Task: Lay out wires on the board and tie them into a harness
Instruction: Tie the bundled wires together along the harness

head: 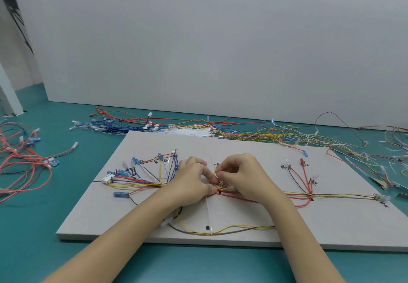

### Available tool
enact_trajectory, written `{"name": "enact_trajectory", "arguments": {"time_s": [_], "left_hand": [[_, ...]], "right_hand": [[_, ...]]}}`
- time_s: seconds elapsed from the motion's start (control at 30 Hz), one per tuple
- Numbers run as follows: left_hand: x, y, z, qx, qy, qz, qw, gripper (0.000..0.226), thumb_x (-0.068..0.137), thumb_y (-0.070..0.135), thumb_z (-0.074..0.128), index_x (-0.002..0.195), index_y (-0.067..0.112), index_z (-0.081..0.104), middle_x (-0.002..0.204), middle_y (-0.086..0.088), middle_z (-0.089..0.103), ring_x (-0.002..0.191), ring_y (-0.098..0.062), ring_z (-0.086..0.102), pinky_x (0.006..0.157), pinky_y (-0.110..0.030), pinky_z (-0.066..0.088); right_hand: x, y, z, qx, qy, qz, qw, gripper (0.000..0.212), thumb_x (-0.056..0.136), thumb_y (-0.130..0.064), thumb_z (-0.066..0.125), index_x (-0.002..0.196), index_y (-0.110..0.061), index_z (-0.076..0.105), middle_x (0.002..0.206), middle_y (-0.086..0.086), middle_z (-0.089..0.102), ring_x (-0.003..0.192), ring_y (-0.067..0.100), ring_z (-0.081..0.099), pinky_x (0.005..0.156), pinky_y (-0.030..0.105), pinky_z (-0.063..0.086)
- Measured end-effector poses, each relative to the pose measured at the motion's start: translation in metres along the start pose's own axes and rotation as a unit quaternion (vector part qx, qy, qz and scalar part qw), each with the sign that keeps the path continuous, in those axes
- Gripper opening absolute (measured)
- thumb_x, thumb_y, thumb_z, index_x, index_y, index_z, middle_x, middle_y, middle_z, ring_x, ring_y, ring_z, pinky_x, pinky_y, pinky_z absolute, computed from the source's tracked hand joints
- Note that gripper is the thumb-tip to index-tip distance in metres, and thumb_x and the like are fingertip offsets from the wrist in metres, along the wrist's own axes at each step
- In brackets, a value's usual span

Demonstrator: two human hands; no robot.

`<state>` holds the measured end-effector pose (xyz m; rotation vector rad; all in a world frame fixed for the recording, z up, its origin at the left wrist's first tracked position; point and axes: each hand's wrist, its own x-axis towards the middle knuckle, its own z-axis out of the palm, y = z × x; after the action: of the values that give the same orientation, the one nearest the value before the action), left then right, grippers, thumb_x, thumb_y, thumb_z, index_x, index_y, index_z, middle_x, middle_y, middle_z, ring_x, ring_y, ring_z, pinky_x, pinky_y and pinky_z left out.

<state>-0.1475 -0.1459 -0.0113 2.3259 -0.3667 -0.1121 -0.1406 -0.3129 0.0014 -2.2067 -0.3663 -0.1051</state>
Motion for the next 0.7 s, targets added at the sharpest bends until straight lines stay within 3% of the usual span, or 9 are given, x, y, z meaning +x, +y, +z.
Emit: {"name": "enact_trajectory", "arguments": {"time_s": [0.17, 0.3, 0.37, 0.5, 0.7], "left_hand": [[-0.0009, -0.0001, -0.0013, -0.002, -0.002, 0.000, 1.000, 0.010, 0.084, 0.026, 0.073, 0.089, 0.033, 0.068, 0.123, 0.009, 0.038, 0.129, -0.010, 0.024, 0.099, -0.020, 0.017], [0.0002, -0.0005, -0.0004, 0.004, -0.001, 0.001, 1.000, 0.010, 0.084, 0.026, 0.073, 0.092, 0.031, 0.070, 0.121, 0.010, 0.037, 0.129, -0.010, 0.024, 0.099, -0.021, 0.017], [0.0002, -0.0006, 0.0000, 0.003, 0.003, 0.002, 1.000, 0.011, 0.084, 0.026, 0.074, 0.093, 0.030, 0.071, 0.119, 0.009, 0.037, 0.128, -0.010, 0.024, 0.099, -0.020, 0.017], [0.0000, -0.0004, -0.0006, 0.003, 0.004, 0.005, 1.000, 0.012, 0.083, 0.027, 0.075, 0.093, 0.032, 0.071, 0.120, 0.009, 0.038, 0.128, -0.010, 0.025, 0.098, -0.021, 0.017], [-0.0008, -0.0012, 0.0000, 0.010, 0.005, 0.010, 1.000, 0.014, 0.084, 0.027, 0.073, 0.098, 0.029, 0.071, 0.125, 0.008, 0.039, 0.130, -0.010, 0.024, 0.098, -0.020, 0.017]], "right_hand": [[-0.0023, -0.0019, -0.0011, 0.037, -0.025, 0.007, 0.999, 0.021, 0.078, 0.001, 0.068, 0.071, -0.018, 0.071, 0.068, 0.005, 0.073, 0.060, 0.013, 0.066, 0.064, 0.030, 0.057], [-0.0012, -0.0025, 0.0006, 0.013, -0.015, 0.010, 1.000, 0.026, 0.079, 0.002, 0.066, 0.070, -0.022, 0.070, 0.069, 0.004, 0.072, 0.062, 0.013, 0.066, 0.064, 0.029, 0.056], [-0.0020, -0.0008, 0.0014, 0.014, -0.014, 0.019, 1.000, 0.026, 0.081, 0.000, 0.067, 0.068, -0.024, 0.069, 0.065, 0.000, 0.070, 0.058, 0.009, 0.063, 0.057, 0.023, 0.052], [-0.0045, 0.0041, 0.0009, 0.074, -0.022, 0.054, 0.996, 0.017, 0.083, -0.001, 0.068, 0.074, -0.015, 0.071, 0.060, -0.004, 0.065, 0.052, 0.005, 0.058, 0.052, 0.018, 0.045], [-0.0054, 0.0035, 0.0009, 0.134, -0.025, 0.062, 0.989, 0.019, 0.085, 0.003, 0.066, 0.074, -0.012, 0.068, 0.067, 0.004, 0.067, 0.053, 0.007, 0.059, 0.052, 0.016, 0.045]]}}
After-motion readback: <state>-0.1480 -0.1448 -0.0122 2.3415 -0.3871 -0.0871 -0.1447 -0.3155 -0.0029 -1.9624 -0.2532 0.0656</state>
